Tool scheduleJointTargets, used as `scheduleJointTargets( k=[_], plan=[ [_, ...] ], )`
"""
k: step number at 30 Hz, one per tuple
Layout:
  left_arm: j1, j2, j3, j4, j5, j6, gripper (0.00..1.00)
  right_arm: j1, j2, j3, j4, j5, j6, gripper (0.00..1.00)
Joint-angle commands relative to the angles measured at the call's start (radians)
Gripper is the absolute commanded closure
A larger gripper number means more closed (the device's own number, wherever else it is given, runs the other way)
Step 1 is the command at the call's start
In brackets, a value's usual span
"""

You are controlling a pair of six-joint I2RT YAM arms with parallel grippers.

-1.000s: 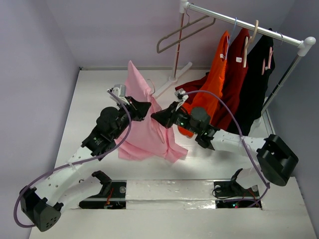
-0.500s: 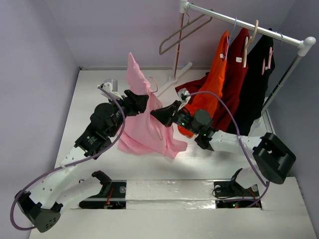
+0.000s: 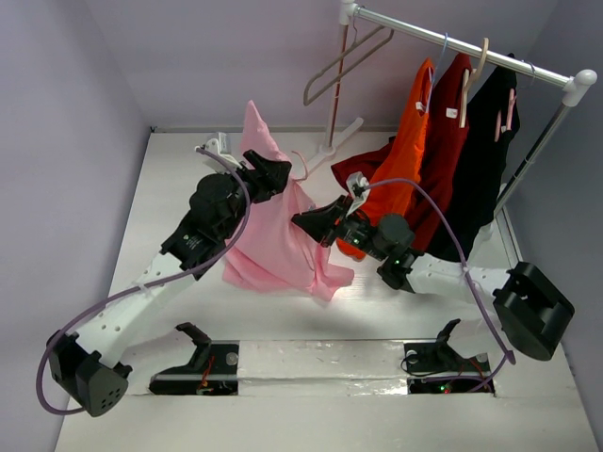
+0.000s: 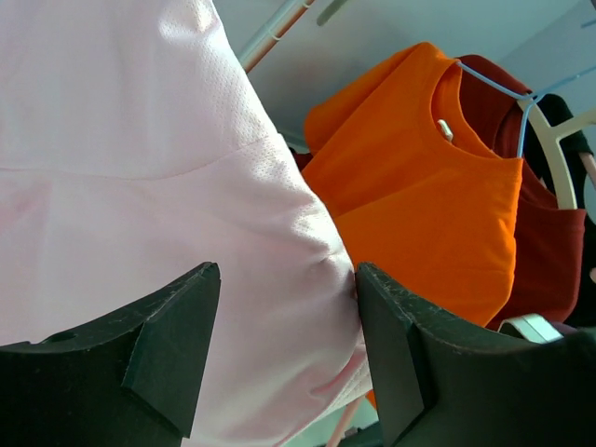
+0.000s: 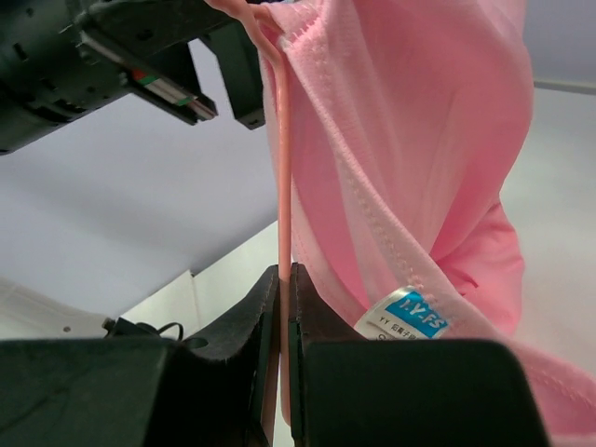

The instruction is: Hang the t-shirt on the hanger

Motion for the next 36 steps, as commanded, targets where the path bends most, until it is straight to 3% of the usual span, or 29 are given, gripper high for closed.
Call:
scheduleJointTargets(
  k=[1, 13, 16, 20, 24, 33, 36],
  plan=[
    [0.013, 0.005, 0.035, 0.092, 0.029, -0.052, 0.43, 0.006, -0.040, -0.010, 0.083, -0.016, -0.024, 1.00],
    [0.013, 0.064, -0.070, 0.248, 0.083, -0.125, 0.48, 0.006, -0.013, 0.014, 0.054, -0.056, -0.011, 1.00],
    [0.013, 0.068, -0.109, 0.293, 0.086, -0.142, 0.55, 0.006, -0.008, 0.025, 0.040, -0.056, -0.011, 1.00],
    [0.013, 0.064, -0.132, 0.322, 0.077, -0.148, 0.82, 0.006, -0.002, 0.030, 0.029, -0.055, -0.013, 1.00],
    [0.013, 0.053, -0.137, 0.308, 0.057, -0.142, 0.99, 0.006, 0.010, 0.021, 0.029, -0.041, -0.011, 1.00],
    [0.013, 0.038, -0.143, 0.235, -0.009, -0.142, 1.00, 0.006, 0.014, 0.007, -0.006, -0.029, 0.013, 1.00],
    [0.013, 0.032, -0.130, 0.195, -0.034, -0.135, 1.00, 0.006, -0.014, 0.019, -0.110, -0.012, 0.001, 0.81]
  ],
)
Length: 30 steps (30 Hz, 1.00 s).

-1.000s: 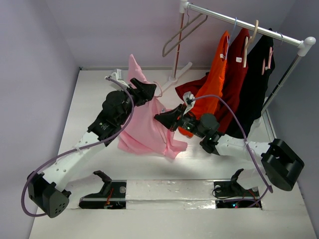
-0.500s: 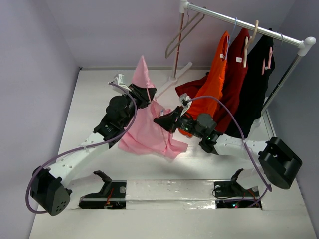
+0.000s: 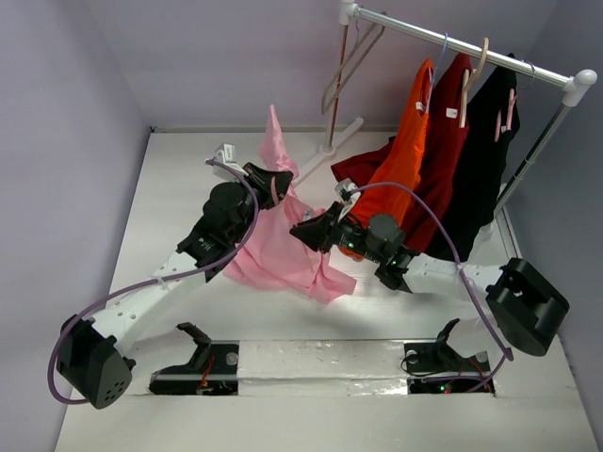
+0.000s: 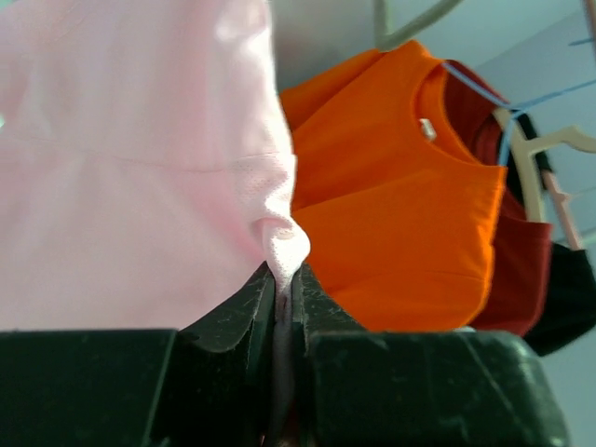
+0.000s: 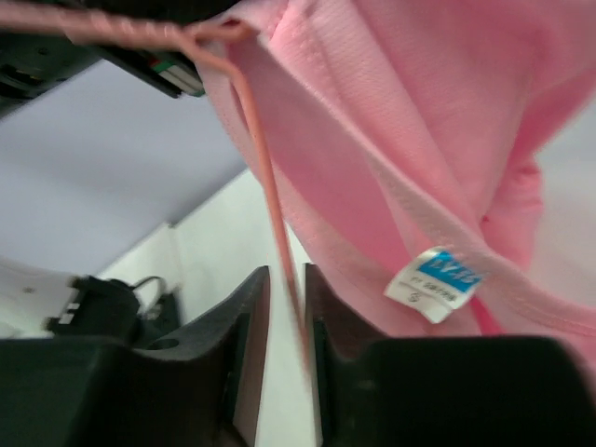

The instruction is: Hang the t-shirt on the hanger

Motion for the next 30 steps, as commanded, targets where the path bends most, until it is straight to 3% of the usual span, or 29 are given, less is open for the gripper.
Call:
scheduleJointTargets(
  k=[1, 4, 9, 15, 19, 30],
  plan=[
    [0.018, -0.038, 0.002, -0.033, -0.077, 0.063, 1.00, 0.006, -0.059, 0.031, -0.051, 0.046, 0.000, 0.69],
    [0.027, -0.052, 0.005, -0.047, -0.083, 0.060, 1.00, 0.006, -0.114, 0.014, -0.159, 0.087, -0.035, 0.55],
    [0.038, -0.064, 0.010, -0.059, -0.069, 0.060, 1.00, -0.037, -0.178, -0.018, -0.279, 0.118, -0.071, 0.54],
    [0.038, -0.091, 0.010, -0.073, -0.051, 0.061, 1.00, -0.241, -0.094, -0.019, -0.302, -0.107, -0.059, 0.53],
    [0.038, -0.111, 0.014, -0.090, -0.048, 0.067, 1.00, -0.252, -0.042, 0.024, -0.335, -0.132, -0.109, 0.48],
    [0.047, -0.122, 0.016, -0.076, -0.020, 0.060, 1.00, -0.252, 0.130, 0.107, -0.314, -0.204, -0.089, 0.46]
  ],
)
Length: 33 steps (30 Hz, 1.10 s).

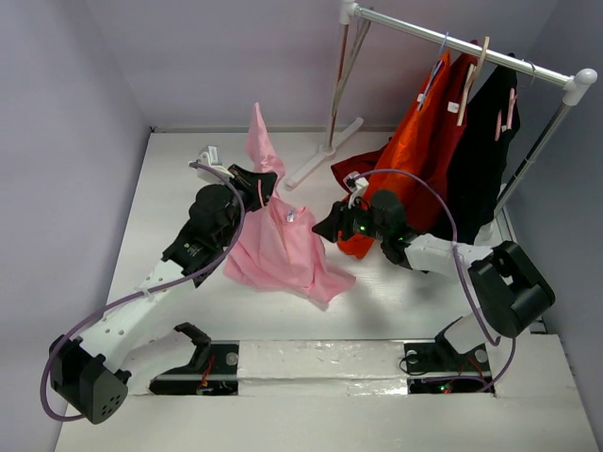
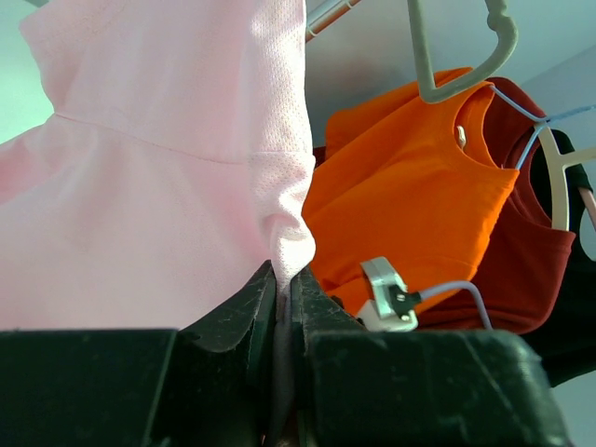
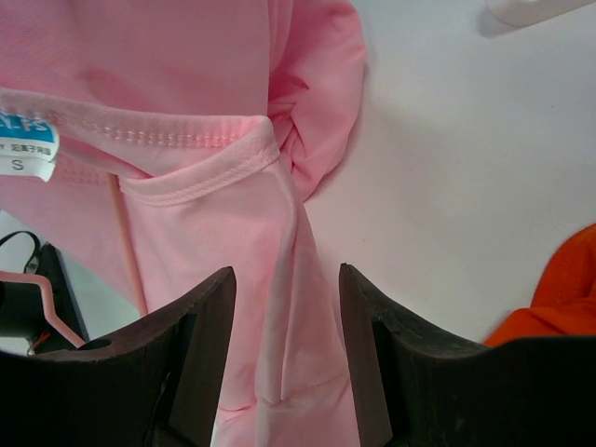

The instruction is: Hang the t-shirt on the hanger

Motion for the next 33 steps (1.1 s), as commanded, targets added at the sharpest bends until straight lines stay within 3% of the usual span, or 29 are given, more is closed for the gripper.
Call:
scheduleJointTargets(
  k=[1, 6, 8, 10, 13, 25, 33],
  plan=[
    [0.007, -0.026, 0.016, 0.061, 0.021, 0.007, 1.00, 0.004, 0.038, 0.050, 0.047, -0.042, 0.008, 0.46],
    [0.007, -0.032, 0.014, 0.069, 0.036, -0.005, 1.00, 0.053, 0.072, 0.087, 0.030, 0.028, -0.005, 0.46],
    [0.007, -0.035, 0.013, 0.073, 0.044, -0.007, 1.00, 0.076, 0.078, 0.093, 0.040, 0.082, -0.013, 0.59],
    [0.007, -0.037, 0.013, 0.072, 0.044, -0.007, 1.00, 0.116, 0.072, 0.081, 0.060, 0.120, -0.015, 0.66],
    [0.007, -0.040, 0.011, 0.072, 0.042, -0.005, 1.00, 0.177, 0.057, 0.069, 0.070, 0.221, -0.030, 0.99],
    [0.021, 0.034, 0.120, 0.112, 0.041, 0.012, 1.00, 0.418, -0.171, -0.190, 0.091, 0.534, 0.010, 1.00],
    [0.067, 0.120, 0.162, 0.185, 0.114, -0.068, 1.00, 0.582, -0.195, -0.289, 0.036, 0.708, 0.053, 1.00]
  ],
)
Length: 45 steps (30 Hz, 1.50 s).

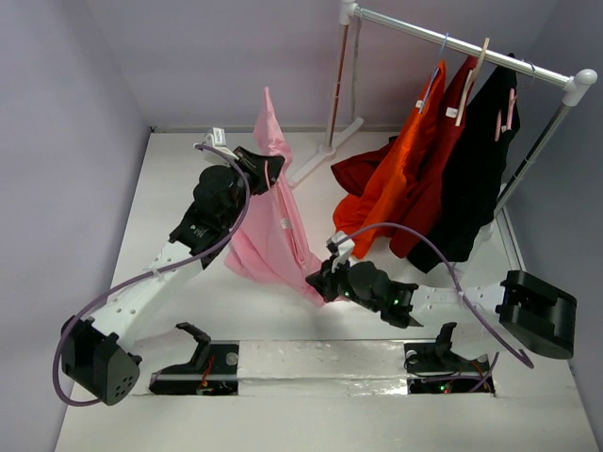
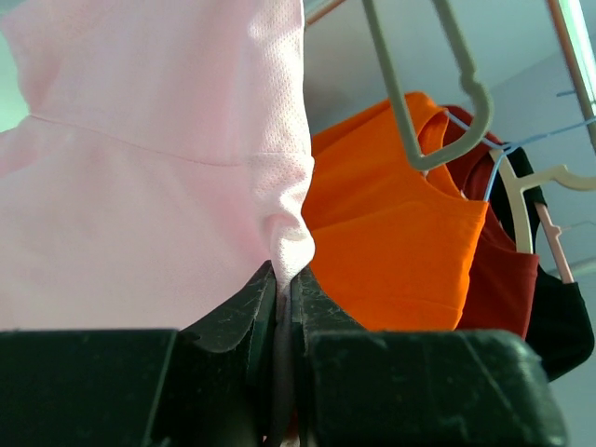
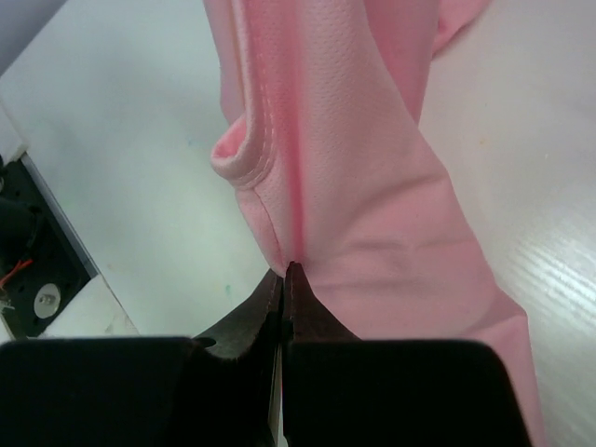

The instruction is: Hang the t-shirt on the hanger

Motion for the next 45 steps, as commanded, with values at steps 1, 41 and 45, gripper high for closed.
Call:
scheduleJointTargets(
  k=[1, 41, 45],
  plan=[
    [0.031, 0.009, 0.043, 0.149, 0.041, -0.071, 1.00, 0.071, 0.016, -0.037, 0.003, 0.119, 0.033, 1.00],
    [0.026, -0.009, -0.296, 0.530, -0.108, -0.315, 1.00, 0.317, -0.025, 0.042, -0.186, 0.358, 0.142, 1.00],
    [-0.012, -0.032, -0.319, 0.530, -0.138, -0.237, 1.00, 0.317, -0.166, 0.093, -0.339, 0.366, 0.117, 1.00]
  ],
)
